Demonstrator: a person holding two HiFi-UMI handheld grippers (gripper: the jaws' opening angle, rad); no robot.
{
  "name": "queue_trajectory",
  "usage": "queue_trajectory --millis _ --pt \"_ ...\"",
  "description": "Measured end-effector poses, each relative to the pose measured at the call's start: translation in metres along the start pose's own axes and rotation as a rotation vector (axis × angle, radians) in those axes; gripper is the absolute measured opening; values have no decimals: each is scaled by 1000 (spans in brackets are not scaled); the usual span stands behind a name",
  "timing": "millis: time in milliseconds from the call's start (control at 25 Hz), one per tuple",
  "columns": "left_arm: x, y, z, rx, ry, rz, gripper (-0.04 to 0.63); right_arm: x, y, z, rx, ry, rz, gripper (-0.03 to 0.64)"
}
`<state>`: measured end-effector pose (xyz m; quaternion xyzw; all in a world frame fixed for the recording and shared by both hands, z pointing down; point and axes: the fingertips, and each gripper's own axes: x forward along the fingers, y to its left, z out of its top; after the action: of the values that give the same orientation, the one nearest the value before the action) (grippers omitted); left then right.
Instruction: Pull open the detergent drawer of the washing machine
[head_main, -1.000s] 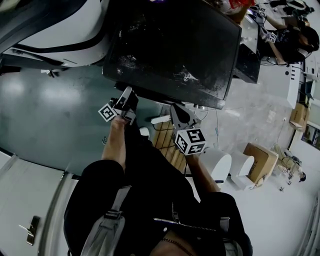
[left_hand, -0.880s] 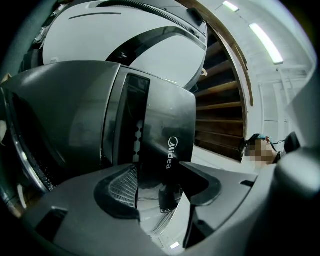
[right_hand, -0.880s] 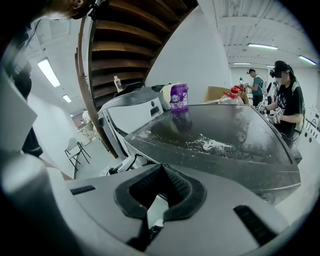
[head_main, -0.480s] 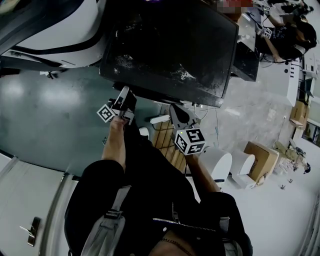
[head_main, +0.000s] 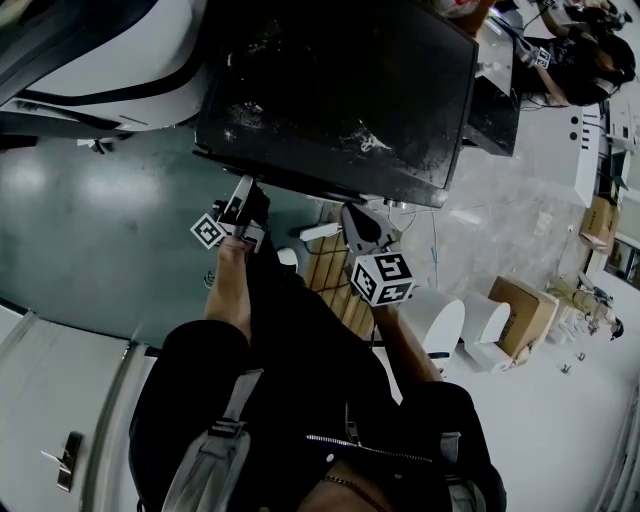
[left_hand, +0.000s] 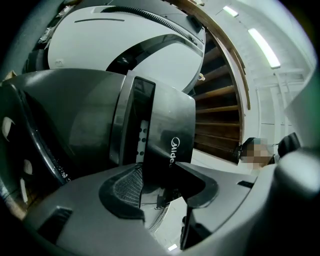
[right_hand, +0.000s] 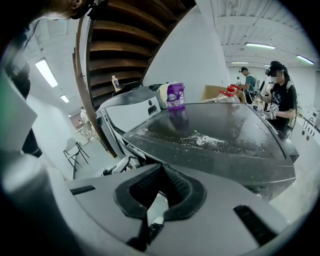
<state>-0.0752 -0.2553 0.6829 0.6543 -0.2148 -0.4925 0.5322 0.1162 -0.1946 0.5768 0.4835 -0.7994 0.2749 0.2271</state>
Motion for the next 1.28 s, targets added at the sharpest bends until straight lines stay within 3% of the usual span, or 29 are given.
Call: queue_trajectory --millis 360,680,1280 --pt "-6 -1 -2 22 -13 24 199 2 9 1 -13 -10 22 6" --pt "-17 -7 -7 40 39 44 196 -6 18 -5 -21 -14 32 6" --pt "-49 -19 -16 39 55 81 196 -21 32 -18 -33 -23 54 6"
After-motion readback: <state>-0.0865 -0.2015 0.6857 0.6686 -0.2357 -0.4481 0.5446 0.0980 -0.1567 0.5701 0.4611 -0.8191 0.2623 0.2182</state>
